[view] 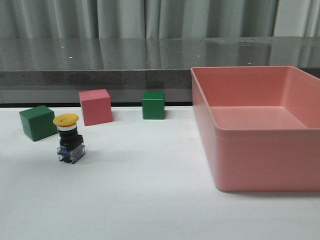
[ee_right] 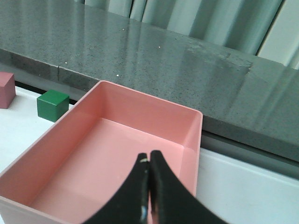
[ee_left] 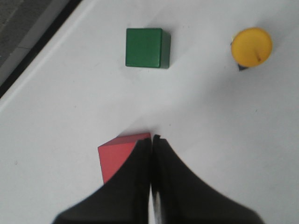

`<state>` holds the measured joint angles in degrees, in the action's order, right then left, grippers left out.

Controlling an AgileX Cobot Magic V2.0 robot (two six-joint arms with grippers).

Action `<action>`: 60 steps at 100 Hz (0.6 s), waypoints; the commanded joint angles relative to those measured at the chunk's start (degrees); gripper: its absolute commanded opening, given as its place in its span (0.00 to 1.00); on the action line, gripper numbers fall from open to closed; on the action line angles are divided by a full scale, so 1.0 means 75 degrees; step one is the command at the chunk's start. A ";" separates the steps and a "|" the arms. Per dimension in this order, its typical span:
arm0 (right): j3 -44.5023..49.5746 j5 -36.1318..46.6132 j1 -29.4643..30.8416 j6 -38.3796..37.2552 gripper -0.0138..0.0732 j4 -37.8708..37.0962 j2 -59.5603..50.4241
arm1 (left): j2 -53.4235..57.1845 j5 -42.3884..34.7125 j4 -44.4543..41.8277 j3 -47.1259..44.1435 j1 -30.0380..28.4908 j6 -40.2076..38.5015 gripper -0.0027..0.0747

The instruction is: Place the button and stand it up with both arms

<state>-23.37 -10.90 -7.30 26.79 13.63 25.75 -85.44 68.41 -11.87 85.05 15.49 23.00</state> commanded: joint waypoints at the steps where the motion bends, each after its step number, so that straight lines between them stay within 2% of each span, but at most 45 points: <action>1: -0.0205 0.0590 0.0030 -0.0021 0.09 0.0060 0.0013 | 0.1089 -0.1223 0.0701 -0.0258 -0.0348 -0.0120 0.01; 20: -0.0205 0.0590 0.0030 -0.0021 0.09 0.0060 0.0013 | 0.3082 -0.3421 0.1816 -0.2570 -0.0568 -0.0120 0.01; 44: -0.0205 0.0590 0.0030 -0.0021 0.09 0.0060 0.0013 | 0.5709 -0.6049 0.3223 -0.6314 -0.0568 -0.0120 0.01; 60: -0.0205 0.0590 0.0030 -0.0021 0.09 0.0060 0.0013 | 0.7257 -0.7781 0.3401 -0.8160 -0.0568 -0.0120 0.01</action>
<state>-23.37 -10.90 -7.30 26.79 13.63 25.75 -36.07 21.24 11.76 28.13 11.36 22.74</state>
